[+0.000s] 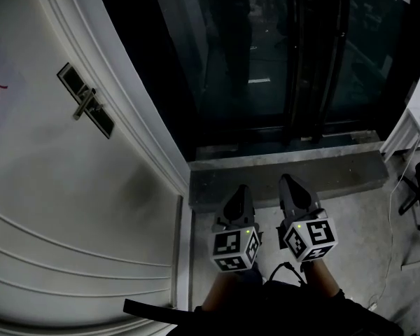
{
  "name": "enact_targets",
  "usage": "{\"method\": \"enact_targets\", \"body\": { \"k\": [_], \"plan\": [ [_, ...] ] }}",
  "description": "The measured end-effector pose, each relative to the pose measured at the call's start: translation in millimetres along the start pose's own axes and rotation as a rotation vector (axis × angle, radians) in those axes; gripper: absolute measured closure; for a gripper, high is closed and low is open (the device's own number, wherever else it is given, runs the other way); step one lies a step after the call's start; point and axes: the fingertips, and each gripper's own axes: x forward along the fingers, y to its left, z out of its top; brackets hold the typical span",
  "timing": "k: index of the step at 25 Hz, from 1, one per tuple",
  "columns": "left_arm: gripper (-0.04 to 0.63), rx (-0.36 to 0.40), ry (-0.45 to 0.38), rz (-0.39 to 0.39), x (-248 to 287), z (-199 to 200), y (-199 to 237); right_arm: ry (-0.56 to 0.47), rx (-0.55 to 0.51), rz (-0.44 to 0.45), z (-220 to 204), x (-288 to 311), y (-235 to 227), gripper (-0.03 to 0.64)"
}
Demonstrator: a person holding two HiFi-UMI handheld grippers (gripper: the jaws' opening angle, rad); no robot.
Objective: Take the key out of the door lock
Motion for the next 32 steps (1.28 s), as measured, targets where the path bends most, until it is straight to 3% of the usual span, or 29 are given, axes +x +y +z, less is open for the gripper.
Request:
{"method": "enact_targets", "body": {
  "k": [17, 25, 32],
  "plan": [
    [0.595, 0.018, -0.003, 0.028, 125, 44, 94, -0.006, 0.013, 0.046, 1, 167, -7, 0.617],
    [0.595, 0.025, -0.023, 0.121, 136, 58, 164, -0.001, 0.033, 0.138, -15, 233, 30, 0.617],
    [0.595, 0.002, -0.055, 0.276, 115, 69, 234, 0.038, 0.048, 0.281, -36, 278, 86, 0.617]
  ]
}}
